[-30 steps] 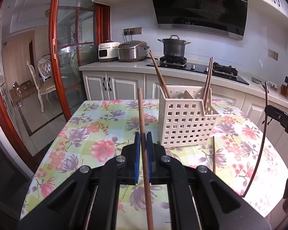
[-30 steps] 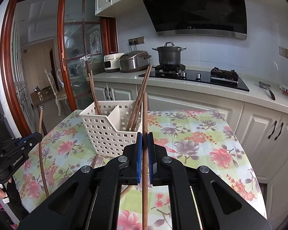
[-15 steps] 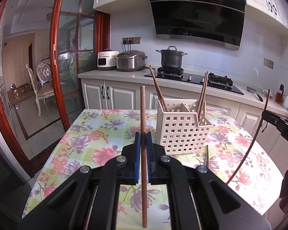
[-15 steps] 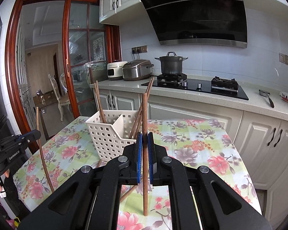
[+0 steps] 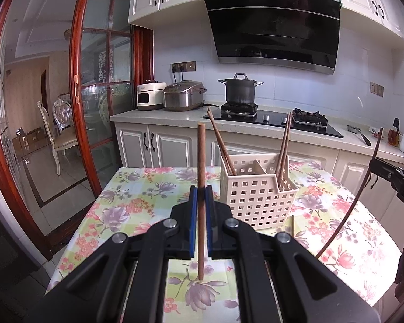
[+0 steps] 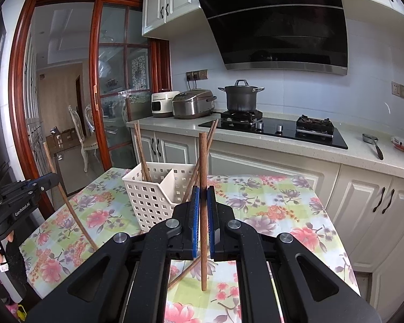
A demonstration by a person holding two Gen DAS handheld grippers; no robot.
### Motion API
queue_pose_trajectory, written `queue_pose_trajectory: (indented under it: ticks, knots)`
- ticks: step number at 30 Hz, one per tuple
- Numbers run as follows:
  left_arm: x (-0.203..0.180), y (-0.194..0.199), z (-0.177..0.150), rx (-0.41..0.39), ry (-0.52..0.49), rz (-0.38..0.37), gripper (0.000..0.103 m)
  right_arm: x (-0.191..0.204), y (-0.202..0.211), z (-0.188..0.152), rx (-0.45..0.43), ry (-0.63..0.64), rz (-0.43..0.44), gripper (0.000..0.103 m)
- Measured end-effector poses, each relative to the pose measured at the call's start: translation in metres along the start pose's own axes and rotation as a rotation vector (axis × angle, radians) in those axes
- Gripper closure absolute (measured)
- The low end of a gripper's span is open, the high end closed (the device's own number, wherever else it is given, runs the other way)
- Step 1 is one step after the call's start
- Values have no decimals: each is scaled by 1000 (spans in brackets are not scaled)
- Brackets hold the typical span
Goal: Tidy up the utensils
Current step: 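Lift both held chopsticks upright and carry them above the white caddy, then lower the chopsticks into the caddy and open both tools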
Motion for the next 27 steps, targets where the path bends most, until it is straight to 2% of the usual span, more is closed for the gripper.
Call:
queue_pose_trajectory:
  ticks: [6,11,27]
  knots:
    - [-9,-2,11,4,-18,-28,97,3,-4,10,-5,27,4,98]
    - [-18,-4,34,-6,-33,-52,97,3,-11,29,-22,40,8,98]
    - [-39,-6,128,-48,-43,-126,97,4,-39,97,-49,22,48,98]
Point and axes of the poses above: each gripper's, at about its wrist camera, not at the fingertips, and y roughly against the way its jaws point, x to its left, z to its top, the point moved 7 cm from there along -y, roughly the way its jaws point, and after that the axes turned 5 degrees about z, right-handed, at the moved point
